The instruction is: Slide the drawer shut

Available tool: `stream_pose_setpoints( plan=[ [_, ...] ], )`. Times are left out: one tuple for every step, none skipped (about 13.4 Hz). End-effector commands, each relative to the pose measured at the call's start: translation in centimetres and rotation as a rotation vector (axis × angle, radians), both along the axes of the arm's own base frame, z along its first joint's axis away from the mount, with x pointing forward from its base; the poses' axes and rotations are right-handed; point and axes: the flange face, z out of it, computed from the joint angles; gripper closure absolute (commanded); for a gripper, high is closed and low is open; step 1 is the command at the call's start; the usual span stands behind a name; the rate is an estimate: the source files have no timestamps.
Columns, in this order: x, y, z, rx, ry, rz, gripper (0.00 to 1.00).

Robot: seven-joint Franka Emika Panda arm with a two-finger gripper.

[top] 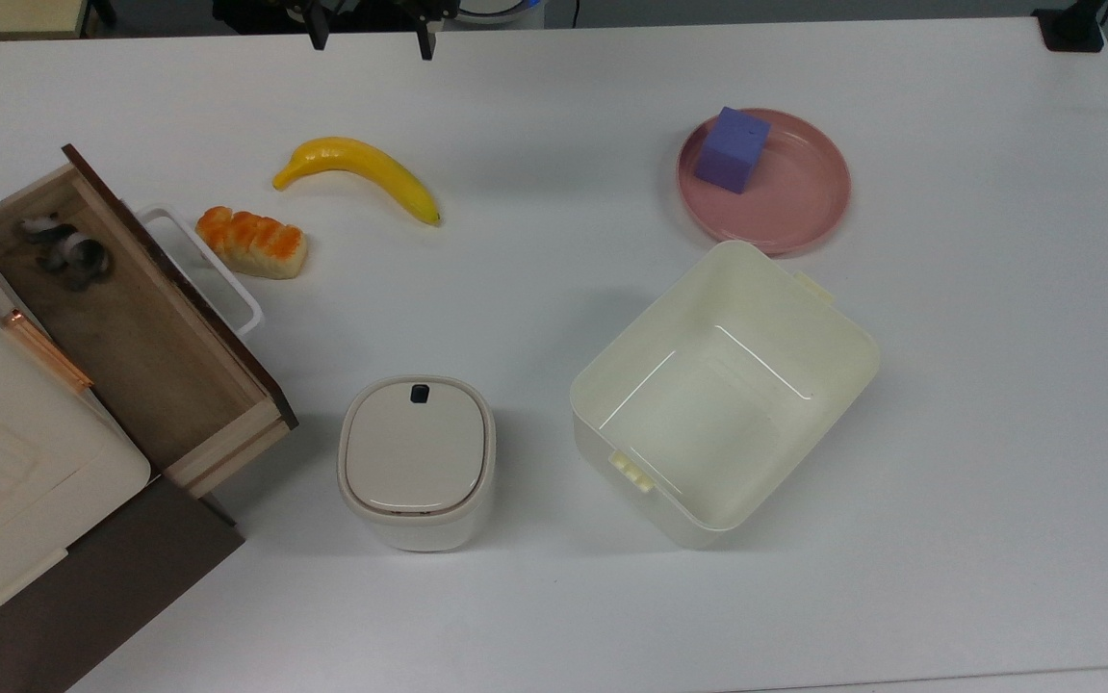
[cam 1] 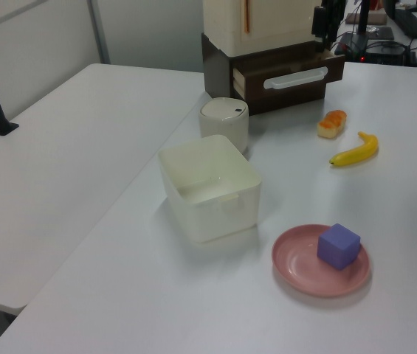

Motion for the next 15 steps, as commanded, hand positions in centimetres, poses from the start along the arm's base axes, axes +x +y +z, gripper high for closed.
stream_pose_setpoints(
  plan=[
    [-0.59, 0.10, -0.10, 0.029, 0.030, 0.023, 0.14],
    [-0.65, 0.11, -0.16, 0.030, 0.036, 0.023, 0.14],
    [-0.66, 0.11, -0.16, 0.030, 0.036, 0.023, 0.14],
    [-0.66, 0.11, -0.16, 0.030, 0.036, 0.023, 0.14],
    [-0.65, 0.19, -0.16, 0.030, 0.036, 0.026, 0.13],
    [-0.65, 0.19, -0.16, 0.030, 0.036, 0.025, 0.13],
    [-0.66, 0.21, -0.17, 0.031, 0.037, 0.025, 0.13],
    [-0.65, 0.12, -0.16, 0.031, 0.036, 0.022, 0.09],
    [-0.65, 0.21, -0.16, 0.031, 0.036, 0.019, 0.05],
    [-0.66, 0.21, -0.17, 0.031, 0.038, 0.019, 0.02],
    [-0.66, 0.21, -0.17, 0.031, 0.038, 0.016, 0.02],
    [-0.65, 0.21, -0.16, 0.031, 0.036, 0.012, 0.01],
    [-0.67, 0.13, -0.17, 0.031, 0.038, 0.011, 0.00],
    [-0.67, 0.14, -0.17, 0.033, 0.038, 0.009, 0.00],
    [-0.66, 0.23, -0.17, 0.033, 0.038, 0.012, 0.00]
  ],
)
